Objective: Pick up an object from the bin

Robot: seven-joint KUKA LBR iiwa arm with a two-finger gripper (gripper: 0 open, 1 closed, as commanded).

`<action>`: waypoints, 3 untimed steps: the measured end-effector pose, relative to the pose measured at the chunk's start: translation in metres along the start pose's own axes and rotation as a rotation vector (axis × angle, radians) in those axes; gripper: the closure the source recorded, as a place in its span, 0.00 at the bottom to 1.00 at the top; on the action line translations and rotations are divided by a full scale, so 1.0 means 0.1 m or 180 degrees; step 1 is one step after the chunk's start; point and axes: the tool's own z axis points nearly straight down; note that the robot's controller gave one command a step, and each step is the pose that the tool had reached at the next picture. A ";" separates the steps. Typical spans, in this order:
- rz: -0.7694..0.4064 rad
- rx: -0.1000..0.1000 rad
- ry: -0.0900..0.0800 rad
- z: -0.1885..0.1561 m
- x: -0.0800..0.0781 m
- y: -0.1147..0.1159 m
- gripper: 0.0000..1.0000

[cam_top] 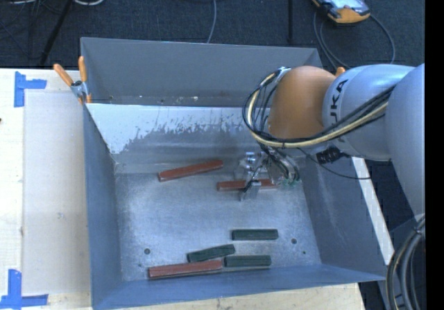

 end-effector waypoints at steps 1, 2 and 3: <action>0.0165 0.0003 -0.0005 -0.72 0.03 -0.37 1.00; 0.0167 0.0003 -0.0004 -0.72 0.03 -0.37 1.00; 0.0169 0.0002 0.0014 -0.77 0.06 -0.37 1.00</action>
Offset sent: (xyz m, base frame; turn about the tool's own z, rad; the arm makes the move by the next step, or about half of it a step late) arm 0.0000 0.0000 0.0000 0.0000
